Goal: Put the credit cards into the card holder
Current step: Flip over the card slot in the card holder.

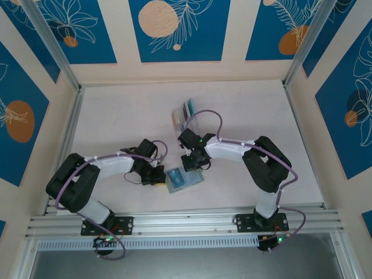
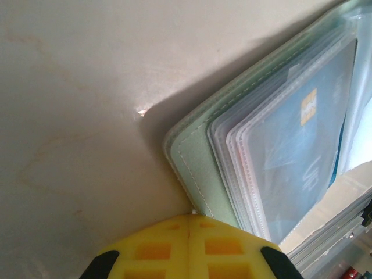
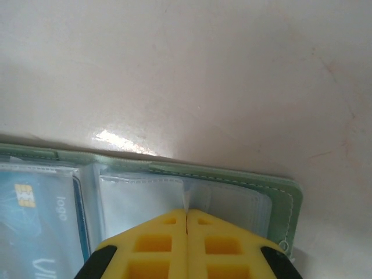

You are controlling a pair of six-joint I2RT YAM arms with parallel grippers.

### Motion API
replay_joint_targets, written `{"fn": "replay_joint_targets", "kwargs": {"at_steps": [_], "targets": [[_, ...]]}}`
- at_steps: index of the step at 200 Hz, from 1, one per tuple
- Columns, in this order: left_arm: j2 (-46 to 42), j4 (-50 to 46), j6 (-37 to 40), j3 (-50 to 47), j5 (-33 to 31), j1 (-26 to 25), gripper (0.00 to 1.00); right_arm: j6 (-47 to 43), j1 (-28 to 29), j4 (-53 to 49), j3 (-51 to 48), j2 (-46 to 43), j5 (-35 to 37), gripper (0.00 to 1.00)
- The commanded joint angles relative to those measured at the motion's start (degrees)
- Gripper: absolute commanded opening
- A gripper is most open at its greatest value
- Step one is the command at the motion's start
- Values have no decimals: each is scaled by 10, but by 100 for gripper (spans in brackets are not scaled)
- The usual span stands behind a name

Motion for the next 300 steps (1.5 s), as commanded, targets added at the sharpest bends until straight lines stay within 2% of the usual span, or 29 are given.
{"fn": "replay_joint_targets", "kwargs": {"at_steps": [1, 60, 180, 207, 230, 240, 265, 300], "targets": [[36, 71, 14, 7, -24, -21, 2, 13, -4, -32, -25, -6, -41, 0], [57, 98, -3, 12, -18, -34, 2, 16, -17, -33, -11, -49, -102, 0], [74, 141, -30, 8, -10, -43, 2, 70, -16, 23, -12, -36, -226, 0], [76, 148, -36, 4, -8, -43, 2, 90, -18, 42, -20, -32, -257, 15], [78, 153, -38, 1, -7, -43, 2, 105, -23, 53, -42, -44, -262, 36], [81, 155, -38, 0, -5, -43, 2, 115, -28, 65, -57, -49, -272, 41], [83, 159, -39, -2, -3, -43, 2, 132, -29, 80, -90, -61, -292, 45], [86, 160, -39, -3, -3, -43, 2, 123, -7, 3, -88, -101, -207, 50]]}}
